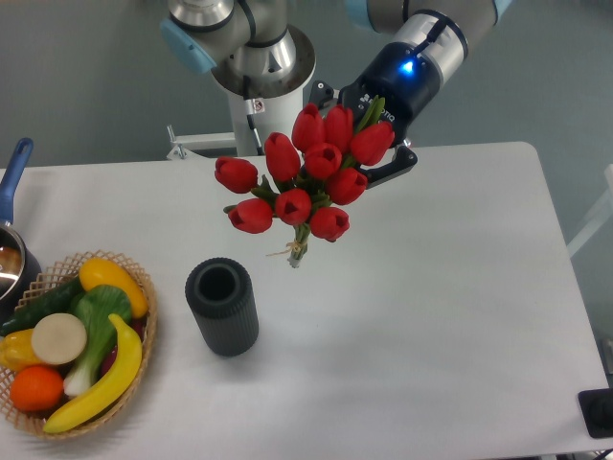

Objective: Place the flowers on the table
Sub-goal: 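Carry the red tulip bunch in the gripper away from the black vase, then rotate the gripper so the tulip heads hang down toward the table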

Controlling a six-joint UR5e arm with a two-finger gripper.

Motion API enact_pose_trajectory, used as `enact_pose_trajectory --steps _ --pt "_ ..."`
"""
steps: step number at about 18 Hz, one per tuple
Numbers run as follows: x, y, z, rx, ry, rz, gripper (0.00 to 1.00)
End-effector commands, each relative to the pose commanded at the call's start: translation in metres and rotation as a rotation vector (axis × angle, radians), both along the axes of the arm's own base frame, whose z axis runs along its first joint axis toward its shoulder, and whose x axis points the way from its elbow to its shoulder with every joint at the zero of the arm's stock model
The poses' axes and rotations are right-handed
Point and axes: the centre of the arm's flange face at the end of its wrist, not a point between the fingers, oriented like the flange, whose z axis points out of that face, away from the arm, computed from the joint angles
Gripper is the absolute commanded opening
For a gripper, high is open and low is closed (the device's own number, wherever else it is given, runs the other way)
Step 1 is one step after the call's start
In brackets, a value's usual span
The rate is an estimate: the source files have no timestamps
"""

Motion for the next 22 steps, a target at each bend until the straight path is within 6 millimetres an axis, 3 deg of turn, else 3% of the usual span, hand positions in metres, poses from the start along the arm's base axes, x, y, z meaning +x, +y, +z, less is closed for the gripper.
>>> enact_pose_trajectory --steps 11,22 --pt "0.0 0.0 -0.009 -0.122 0.101 0.054 0.37" --pt "-0.009 -0.019 -0.033 -0.431 0.211 0.215 0.37"
